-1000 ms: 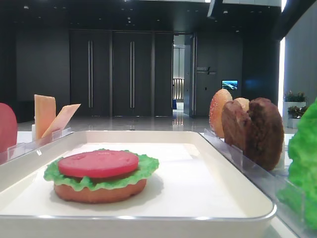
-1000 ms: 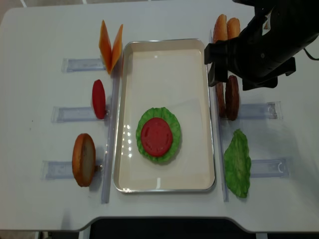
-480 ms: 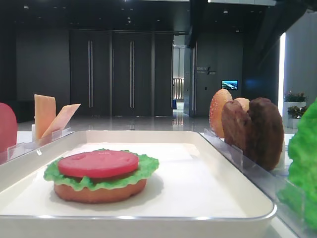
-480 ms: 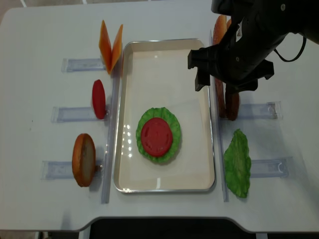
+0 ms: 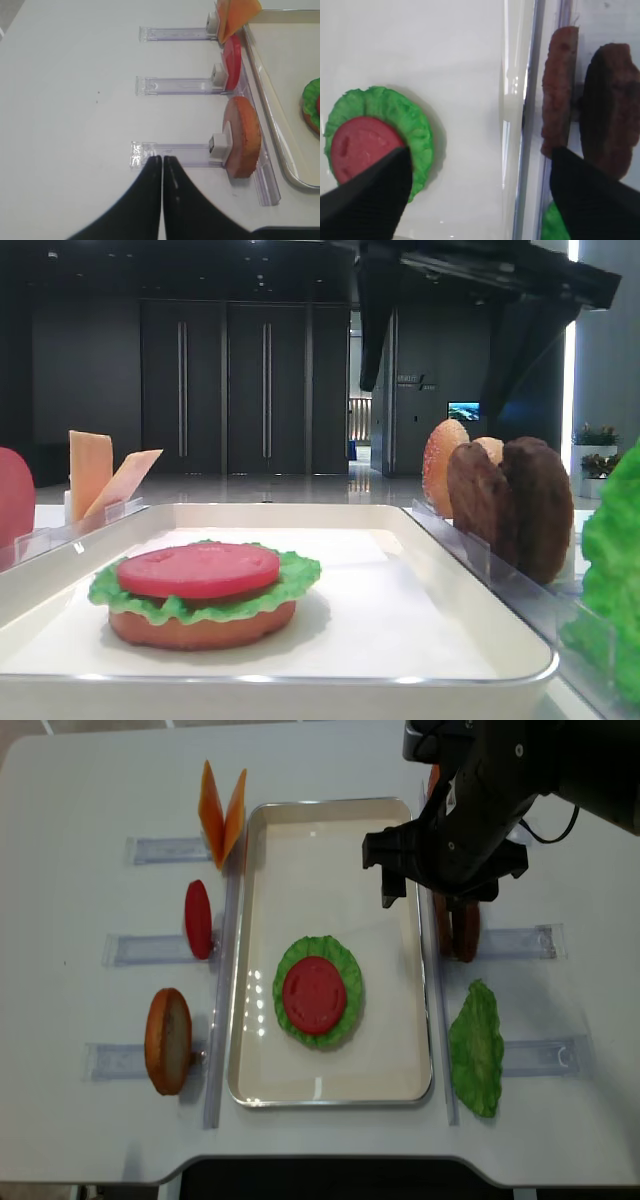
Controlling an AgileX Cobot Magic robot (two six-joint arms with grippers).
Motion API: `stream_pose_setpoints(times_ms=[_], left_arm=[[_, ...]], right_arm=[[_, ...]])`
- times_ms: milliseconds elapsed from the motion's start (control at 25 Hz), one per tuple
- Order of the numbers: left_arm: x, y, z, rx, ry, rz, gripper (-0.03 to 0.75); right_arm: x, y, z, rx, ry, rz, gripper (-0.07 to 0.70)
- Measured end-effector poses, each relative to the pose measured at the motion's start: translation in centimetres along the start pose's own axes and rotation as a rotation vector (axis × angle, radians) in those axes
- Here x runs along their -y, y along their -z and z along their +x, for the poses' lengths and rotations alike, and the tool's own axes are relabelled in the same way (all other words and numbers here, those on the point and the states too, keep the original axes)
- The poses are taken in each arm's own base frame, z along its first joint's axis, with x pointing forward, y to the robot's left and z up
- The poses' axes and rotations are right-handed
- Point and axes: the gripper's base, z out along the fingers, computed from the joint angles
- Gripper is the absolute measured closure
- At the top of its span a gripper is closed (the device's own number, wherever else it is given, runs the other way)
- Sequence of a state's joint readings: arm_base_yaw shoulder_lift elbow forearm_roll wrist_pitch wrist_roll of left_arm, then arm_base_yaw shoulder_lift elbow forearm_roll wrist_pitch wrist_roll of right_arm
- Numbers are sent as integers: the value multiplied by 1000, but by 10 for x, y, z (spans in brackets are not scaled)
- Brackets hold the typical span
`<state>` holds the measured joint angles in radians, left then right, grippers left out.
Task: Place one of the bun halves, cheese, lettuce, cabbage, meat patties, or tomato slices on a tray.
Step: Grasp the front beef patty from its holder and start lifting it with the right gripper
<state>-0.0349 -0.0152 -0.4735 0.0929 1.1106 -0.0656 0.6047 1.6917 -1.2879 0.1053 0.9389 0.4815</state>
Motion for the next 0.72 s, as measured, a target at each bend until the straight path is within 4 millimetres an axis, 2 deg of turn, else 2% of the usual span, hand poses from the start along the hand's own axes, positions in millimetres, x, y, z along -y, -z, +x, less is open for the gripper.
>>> stream_pose_setpoints(times_ms=[280,720], left_arm=[[0,0,0,0,0,0,715],[0,0,0,0,0,0,715]], right_arm=[[0,-12,-9,5,5,50,92],[6,-14,-13,37,-8,125,92]])
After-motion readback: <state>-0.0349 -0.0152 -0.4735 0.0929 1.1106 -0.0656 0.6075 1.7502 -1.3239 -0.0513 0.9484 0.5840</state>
